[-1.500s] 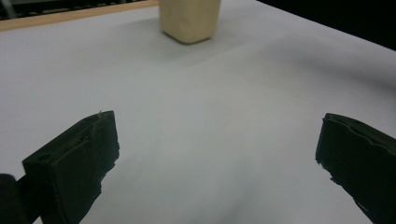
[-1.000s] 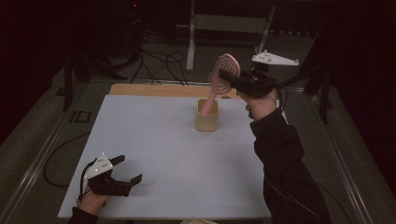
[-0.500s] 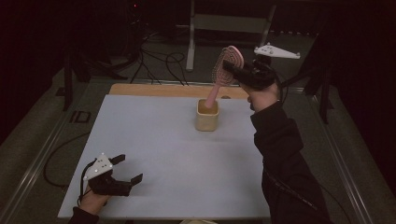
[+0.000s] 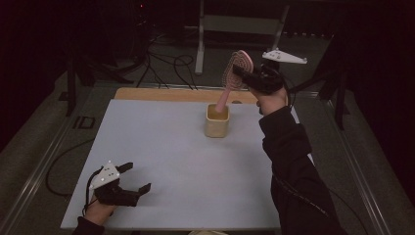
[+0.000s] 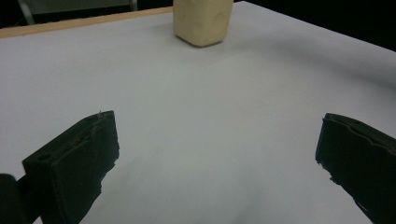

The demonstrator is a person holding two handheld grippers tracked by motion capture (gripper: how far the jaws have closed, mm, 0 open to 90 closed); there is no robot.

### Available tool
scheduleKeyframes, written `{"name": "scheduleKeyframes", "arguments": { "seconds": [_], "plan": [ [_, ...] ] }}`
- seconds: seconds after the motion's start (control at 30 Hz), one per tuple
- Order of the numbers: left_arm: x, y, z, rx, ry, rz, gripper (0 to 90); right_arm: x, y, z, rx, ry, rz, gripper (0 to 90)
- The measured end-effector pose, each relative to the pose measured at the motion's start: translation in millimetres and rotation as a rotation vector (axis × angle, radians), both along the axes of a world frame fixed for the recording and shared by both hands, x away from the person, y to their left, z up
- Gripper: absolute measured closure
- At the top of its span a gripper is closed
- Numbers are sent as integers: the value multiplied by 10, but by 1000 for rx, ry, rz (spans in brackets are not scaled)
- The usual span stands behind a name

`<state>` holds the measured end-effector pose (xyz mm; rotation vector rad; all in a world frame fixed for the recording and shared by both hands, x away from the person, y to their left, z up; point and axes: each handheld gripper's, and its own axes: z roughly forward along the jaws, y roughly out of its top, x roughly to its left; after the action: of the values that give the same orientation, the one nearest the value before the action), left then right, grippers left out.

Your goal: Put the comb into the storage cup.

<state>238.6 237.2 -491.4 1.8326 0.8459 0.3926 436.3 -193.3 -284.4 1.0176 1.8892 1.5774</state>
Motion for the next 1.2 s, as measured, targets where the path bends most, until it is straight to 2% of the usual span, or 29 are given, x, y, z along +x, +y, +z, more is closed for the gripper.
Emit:
{"name": "scheduleKeyframes", "arguments": {
  "seconds": [0.3,0.5,1.2],
  "plan": [
    [5,1,-1,5,3,-2,2,109,20,-157,9,19,-14,646],
    [4,-1,-1,5,1,-3,2,157,47,-253,-10,22,-10,646],
    [1,-15,-8,5,4,-14,1,219,100,-555,-30,57,6,646]
  ]
}}
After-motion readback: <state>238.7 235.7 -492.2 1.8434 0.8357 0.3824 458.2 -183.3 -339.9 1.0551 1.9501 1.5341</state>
